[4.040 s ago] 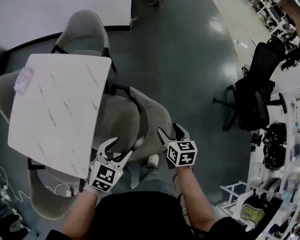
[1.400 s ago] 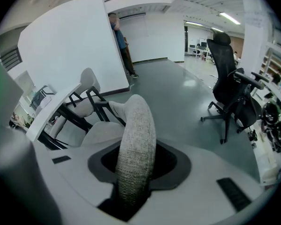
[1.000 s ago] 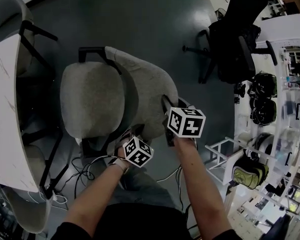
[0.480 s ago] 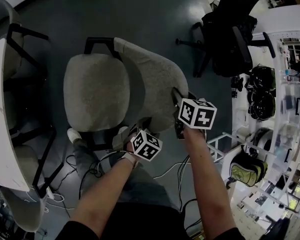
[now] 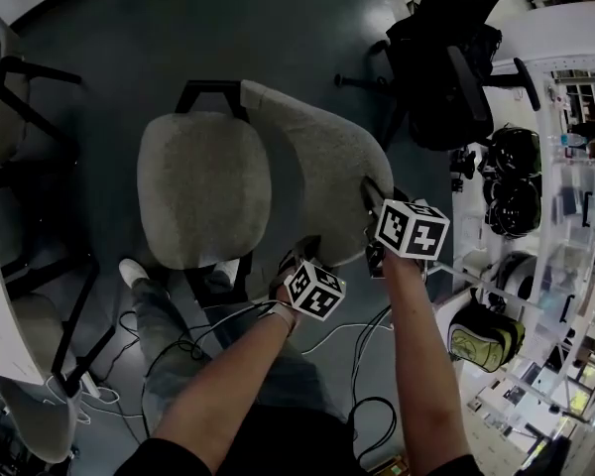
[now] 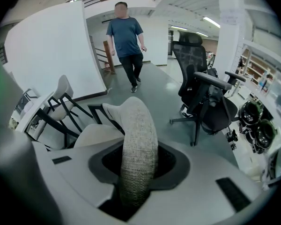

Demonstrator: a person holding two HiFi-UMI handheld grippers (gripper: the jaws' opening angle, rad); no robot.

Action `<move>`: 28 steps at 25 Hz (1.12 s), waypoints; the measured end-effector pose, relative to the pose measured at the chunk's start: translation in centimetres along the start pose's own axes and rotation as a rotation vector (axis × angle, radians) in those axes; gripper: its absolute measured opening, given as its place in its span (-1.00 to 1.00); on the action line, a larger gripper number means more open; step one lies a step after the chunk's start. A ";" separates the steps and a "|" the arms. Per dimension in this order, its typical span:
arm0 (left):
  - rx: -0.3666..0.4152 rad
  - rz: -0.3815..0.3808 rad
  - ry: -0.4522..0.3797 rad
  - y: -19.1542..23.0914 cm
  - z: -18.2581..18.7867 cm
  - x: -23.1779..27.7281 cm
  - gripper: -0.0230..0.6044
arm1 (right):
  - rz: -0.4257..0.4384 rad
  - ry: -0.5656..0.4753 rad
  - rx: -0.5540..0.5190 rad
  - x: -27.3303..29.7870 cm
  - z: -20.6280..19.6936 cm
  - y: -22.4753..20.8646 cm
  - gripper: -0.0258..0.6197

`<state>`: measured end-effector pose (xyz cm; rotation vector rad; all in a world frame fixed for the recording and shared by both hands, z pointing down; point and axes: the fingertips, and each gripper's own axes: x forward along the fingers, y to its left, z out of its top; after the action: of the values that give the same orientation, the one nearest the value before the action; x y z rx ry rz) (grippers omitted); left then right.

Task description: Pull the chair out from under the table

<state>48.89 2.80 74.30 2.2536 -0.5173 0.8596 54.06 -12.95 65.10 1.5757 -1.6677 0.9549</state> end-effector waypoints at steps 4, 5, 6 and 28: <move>-0.024 -0.025 -0.011 -1.7 1.1 2.1 -0.13 | -0.013 0.009 0.003 -0.1 -0.2 -2.9 -0.55; -0.029 -0.030 -0.012 -2.1 1.3 2.5 -0.12 | -0.014 0.008 0.003 -0.2 -0.3 -3.5 -0.55; -0.031 -0.034 -0.013 -2.4 1.4 2.9 -0.11 | -0.015 0.005 0.004 -0.2 -0.3 -4.1 -0.55; 0.070 -0.134 -0.062 -2.6 3.2 -4.5 -0.04 | -0.057 -0.053 -0.060 -6.4 -0.6 -3.7 -0.17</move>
<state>48.54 2.98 68.17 2.3551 -0.3635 0.7529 58.24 -9.12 60.34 1.6121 -1.6634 0.8335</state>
